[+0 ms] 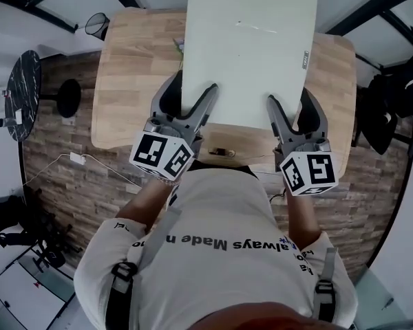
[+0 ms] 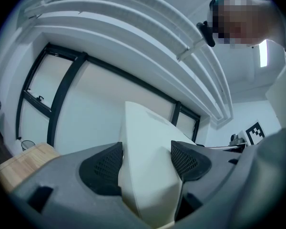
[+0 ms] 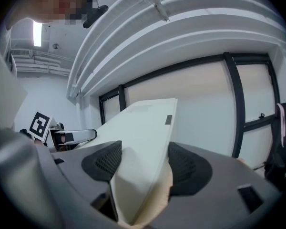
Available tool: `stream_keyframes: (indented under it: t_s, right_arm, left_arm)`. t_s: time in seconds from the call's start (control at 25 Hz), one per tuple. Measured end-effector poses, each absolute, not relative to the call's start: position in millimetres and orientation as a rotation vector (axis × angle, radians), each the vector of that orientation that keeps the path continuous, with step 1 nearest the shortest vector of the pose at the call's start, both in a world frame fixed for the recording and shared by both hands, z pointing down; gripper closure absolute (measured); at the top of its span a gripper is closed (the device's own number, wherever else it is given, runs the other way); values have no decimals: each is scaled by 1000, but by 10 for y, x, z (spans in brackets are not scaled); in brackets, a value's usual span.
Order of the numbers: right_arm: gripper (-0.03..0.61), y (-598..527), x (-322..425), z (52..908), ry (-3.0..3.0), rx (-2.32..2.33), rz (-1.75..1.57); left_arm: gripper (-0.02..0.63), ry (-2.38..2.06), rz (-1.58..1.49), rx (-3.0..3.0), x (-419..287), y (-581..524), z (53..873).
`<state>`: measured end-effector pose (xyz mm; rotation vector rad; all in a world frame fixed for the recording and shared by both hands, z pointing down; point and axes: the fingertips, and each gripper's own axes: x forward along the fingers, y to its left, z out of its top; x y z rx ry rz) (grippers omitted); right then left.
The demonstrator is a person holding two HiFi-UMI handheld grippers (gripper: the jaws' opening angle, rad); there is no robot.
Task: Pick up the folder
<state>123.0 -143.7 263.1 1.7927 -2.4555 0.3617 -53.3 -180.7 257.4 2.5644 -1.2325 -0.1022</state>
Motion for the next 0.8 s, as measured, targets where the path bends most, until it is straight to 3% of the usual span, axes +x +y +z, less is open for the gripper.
stream_keyframes:
  t_s: [0.8]
  right_arm:
    - [279, -1077, 1101, 2284, -2497, 1793, 289]
  left_arm:
    - [296, -1278, -168, 2563, -674, -1420, 2265]
